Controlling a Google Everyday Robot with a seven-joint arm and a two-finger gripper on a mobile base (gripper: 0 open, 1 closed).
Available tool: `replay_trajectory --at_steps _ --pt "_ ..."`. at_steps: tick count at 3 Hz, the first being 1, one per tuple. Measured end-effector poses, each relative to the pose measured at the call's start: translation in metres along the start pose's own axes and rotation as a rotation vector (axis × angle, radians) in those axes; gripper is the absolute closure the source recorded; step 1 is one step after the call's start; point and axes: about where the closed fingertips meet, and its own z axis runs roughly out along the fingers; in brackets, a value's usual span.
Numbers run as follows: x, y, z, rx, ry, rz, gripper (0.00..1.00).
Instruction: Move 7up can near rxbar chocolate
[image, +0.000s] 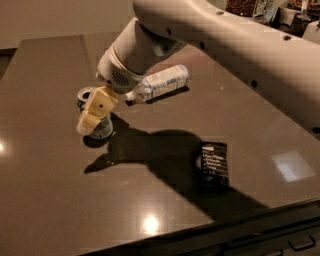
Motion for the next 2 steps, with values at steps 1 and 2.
replay_trajectory --at_steps 1,2 --pt "-0.0049 0.0001 0.0068 -0.014 0.000 0.003 0.18" --pt "-0.0042 0.0003 0.0008 -0.014 -0.009 0.009 0.41"
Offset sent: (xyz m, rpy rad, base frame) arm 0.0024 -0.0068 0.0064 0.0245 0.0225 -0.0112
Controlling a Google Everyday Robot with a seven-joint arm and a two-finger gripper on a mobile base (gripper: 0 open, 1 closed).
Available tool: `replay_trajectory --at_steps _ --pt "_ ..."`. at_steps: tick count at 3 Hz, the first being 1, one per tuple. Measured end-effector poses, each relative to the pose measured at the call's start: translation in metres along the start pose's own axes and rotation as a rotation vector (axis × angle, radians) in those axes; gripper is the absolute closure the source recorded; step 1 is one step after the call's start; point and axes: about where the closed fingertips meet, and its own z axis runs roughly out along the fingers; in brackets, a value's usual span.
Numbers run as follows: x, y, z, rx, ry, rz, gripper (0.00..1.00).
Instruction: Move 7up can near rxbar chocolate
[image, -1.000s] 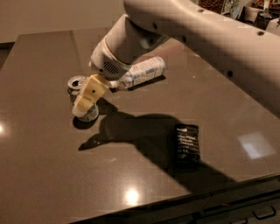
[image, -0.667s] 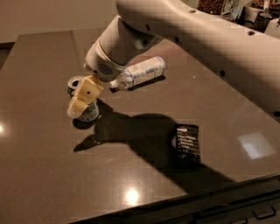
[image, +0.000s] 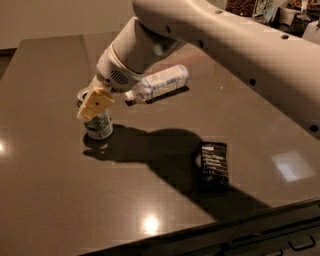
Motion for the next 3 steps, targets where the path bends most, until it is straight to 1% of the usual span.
replay_trajectory --at_steps 1,2,3 --pt "0.008 -0.001 -0.011 0.008 -0.007 0.013 0.63" --pt "0.027 -0.004 -0.035 0.037 -0.011 0.043 0.87" --pt "0.053 -0.010 -0.067 0.081 -0.009 0.090 1.00"
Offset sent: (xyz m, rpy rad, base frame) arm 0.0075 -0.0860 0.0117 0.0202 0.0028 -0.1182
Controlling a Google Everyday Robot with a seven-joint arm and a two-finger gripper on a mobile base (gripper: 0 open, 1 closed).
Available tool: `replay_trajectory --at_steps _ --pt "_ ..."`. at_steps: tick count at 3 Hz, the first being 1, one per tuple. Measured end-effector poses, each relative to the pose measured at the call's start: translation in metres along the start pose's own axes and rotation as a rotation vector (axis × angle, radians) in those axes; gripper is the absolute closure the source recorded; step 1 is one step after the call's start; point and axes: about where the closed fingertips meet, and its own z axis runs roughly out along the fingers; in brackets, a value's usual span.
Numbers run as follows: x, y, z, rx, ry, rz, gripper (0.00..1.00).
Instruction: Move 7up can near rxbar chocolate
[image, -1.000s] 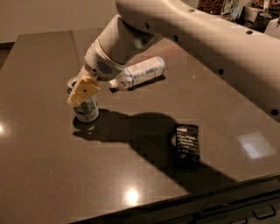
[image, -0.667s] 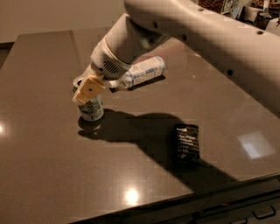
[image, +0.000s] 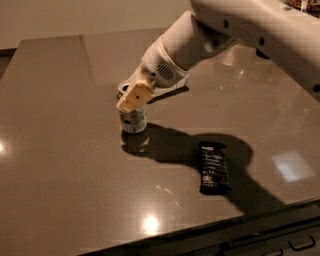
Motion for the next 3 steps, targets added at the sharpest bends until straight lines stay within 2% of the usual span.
replay_trajectory --at_steps 1,3 --pt "0.033 -0.009 -0.041 0.063 0.010 0.052 1.00" --pt "0.084 -0.012 -0.070 0.098 0.042 0.136 1.00"
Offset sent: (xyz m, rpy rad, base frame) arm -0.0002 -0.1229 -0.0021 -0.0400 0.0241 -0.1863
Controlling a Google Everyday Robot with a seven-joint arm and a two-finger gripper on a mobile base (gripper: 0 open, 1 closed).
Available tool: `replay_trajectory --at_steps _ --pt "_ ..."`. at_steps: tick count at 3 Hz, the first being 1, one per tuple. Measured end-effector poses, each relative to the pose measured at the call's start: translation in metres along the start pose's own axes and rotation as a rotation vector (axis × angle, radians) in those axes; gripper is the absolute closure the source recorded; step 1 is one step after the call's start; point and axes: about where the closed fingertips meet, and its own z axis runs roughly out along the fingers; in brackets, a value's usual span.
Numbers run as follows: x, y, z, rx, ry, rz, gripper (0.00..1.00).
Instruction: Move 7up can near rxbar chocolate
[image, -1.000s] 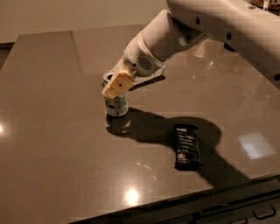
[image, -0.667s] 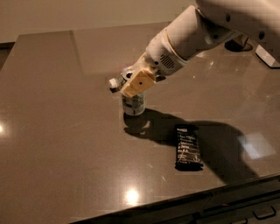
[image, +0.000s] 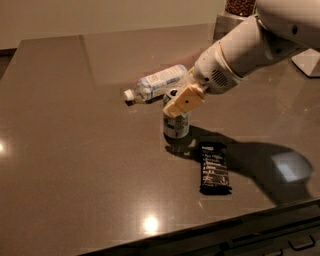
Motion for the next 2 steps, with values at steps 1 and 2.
replay_trajectory --at_steps 1,2 --pt "0.022 -0.004 -0.006 0.012 0.012 0.041 0.82" --pt "0.034 -0.006 -0.011 0.023 0.012 0.068 0.51"
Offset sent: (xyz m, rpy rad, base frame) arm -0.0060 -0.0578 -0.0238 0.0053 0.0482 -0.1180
